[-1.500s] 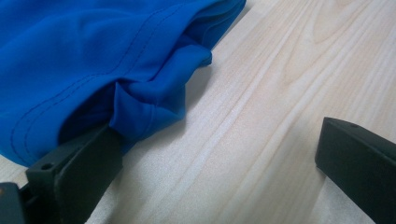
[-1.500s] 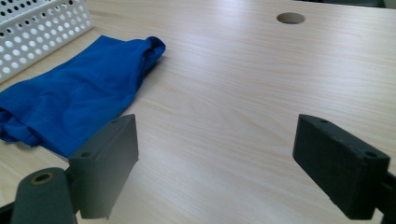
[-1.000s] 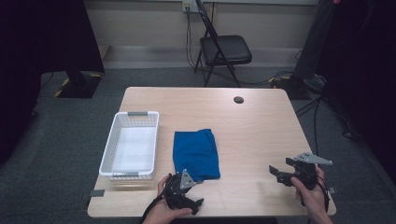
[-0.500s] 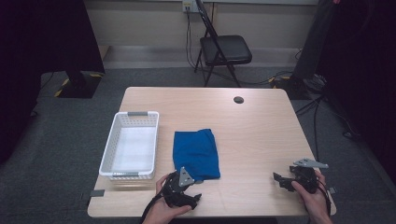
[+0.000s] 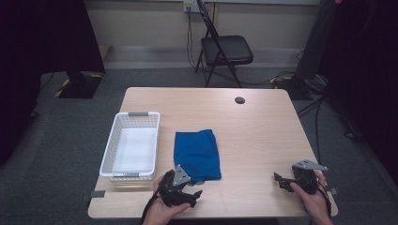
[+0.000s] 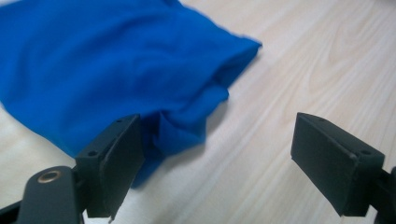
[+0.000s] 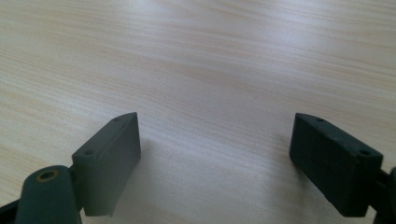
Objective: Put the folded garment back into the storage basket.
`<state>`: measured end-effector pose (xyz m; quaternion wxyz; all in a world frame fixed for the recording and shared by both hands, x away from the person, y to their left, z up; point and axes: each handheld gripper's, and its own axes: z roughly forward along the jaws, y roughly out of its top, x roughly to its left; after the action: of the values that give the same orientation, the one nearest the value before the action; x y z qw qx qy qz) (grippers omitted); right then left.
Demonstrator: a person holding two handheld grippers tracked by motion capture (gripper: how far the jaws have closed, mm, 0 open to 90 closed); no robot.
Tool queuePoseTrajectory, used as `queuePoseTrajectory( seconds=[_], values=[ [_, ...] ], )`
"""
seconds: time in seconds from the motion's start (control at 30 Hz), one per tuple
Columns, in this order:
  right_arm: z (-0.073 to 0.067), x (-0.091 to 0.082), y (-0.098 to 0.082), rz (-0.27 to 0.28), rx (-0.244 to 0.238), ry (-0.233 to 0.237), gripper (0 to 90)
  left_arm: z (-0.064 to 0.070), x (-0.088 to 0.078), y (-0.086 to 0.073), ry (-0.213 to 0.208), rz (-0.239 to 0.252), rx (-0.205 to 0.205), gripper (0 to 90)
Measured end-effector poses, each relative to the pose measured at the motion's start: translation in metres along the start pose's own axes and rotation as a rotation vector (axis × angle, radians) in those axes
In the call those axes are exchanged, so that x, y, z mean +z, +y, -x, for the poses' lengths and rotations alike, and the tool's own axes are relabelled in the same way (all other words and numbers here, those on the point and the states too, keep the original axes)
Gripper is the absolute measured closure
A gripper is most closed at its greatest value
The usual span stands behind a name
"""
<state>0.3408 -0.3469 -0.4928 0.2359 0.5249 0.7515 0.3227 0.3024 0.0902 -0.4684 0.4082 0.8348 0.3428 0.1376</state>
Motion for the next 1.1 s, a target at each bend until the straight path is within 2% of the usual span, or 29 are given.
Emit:
queuePoseTrajectory(
  seconds=[0.17, 0.43, 0.57, 0.8, 0.93, 1.0, 1.1],
  values=[
    [-0.001, 0.001, 0.0, -0.001, 0.006, -0.006, 14.3, -0.003, -0.005, 0.004, -0.006, 0.037, -0.011, 16.7],
    [-0.001, 0.001, 0.001, -0.002, 0.004, -0.002, 14.3, -0.006, -0.009, 0.012, 0.0, 0.052, -0.017, 16.1],
    [-0.001, 0.001, 0.001, -0.003, 0.0, 0.003, 14.1, -0.008, -0.012, 0.017, 0.019, 0.059, -0.002, 16.1],
    [-0.001, 0.001, 0.001, -0.003, 0.0, 0.003, 14.1, -0.016, -0.023, 0.028, 0.029, 0.077, -0.005, 16.2],
    [-0.001, 0.001, 0.001, -0.003, 0.0, 0.003, 14.1, -0.017, -0.02, 0.031, 0.037, 0.073, -0.004, 16.7],
    [-0.001, 0.001, 0.001, -0.003, 0.0, 0.003, 14.1, -0.018, -0.016, 0.034, 0.026, 0.074, -0.019, 17.1],
    [-0.001, 0.001, 0.001, -0.003, 0.0, 0.001, 14.0, -0.018, -0.013, 0.04, 0.028, 0.077, -0.008, 17.1]
  ],
)
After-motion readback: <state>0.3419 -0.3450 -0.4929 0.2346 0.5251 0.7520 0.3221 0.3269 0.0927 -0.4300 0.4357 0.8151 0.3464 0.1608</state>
